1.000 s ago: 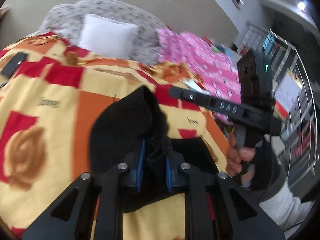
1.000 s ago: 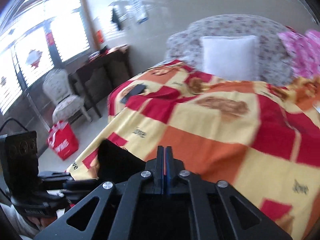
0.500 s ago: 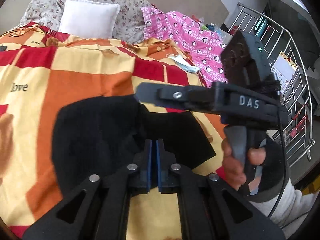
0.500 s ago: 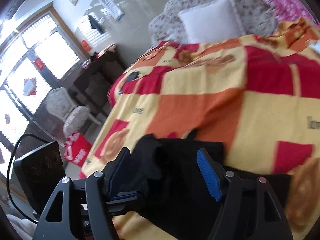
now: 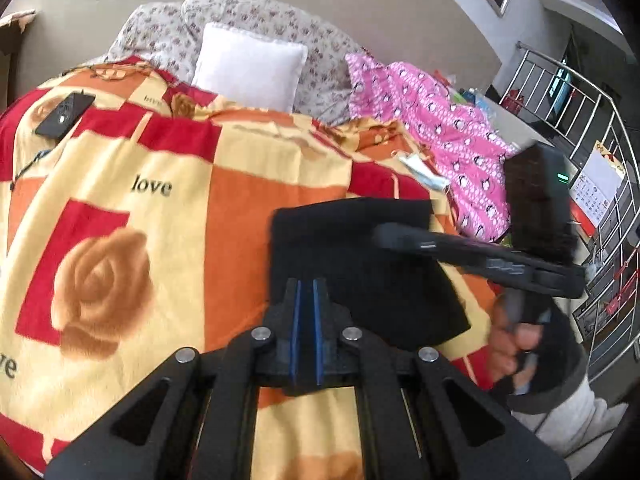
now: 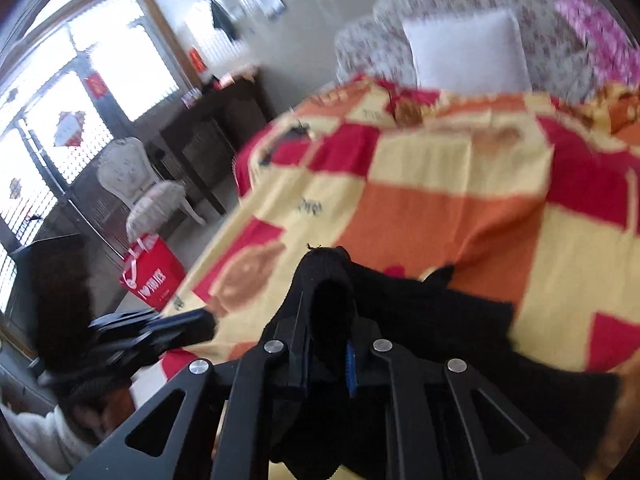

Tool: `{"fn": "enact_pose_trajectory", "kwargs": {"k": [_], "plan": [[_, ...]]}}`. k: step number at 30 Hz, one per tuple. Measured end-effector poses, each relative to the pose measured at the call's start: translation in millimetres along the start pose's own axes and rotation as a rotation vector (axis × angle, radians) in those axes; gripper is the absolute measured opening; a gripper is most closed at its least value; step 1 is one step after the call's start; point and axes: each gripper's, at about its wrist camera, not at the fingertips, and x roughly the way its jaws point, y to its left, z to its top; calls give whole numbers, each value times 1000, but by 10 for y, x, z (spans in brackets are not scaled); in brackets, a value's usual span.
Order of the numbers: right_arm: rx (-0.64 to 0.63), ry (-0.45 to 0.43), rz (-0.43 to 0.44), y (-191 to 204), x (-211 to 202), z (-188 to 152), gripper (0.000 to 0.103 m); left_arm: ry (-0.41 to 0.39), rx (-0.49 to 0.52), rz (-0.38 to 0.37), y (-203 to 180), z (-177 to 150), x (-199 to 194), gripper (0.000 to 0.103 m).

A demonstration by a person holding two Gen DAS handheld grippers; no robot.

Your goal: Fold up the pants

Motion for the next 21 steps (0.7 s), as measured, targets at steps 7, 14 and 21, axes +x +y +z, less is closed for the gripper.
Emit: {"fn": "enact_pose_trajectory", "kwargs": {"k": [7, 14, 21], "plan": [[59, -66, -249, -584, -812, -211, 11, 42, 80, -39, -378, -10, 336, 2], [89, 56, -487, -1124, -528, -626, 20, 134, 120, -37, -644, -88, 787, 2], [99, -79, -497, -973, -1071, -456, 46, 109, 159, -25, -770, 91, 747, 2]]}}
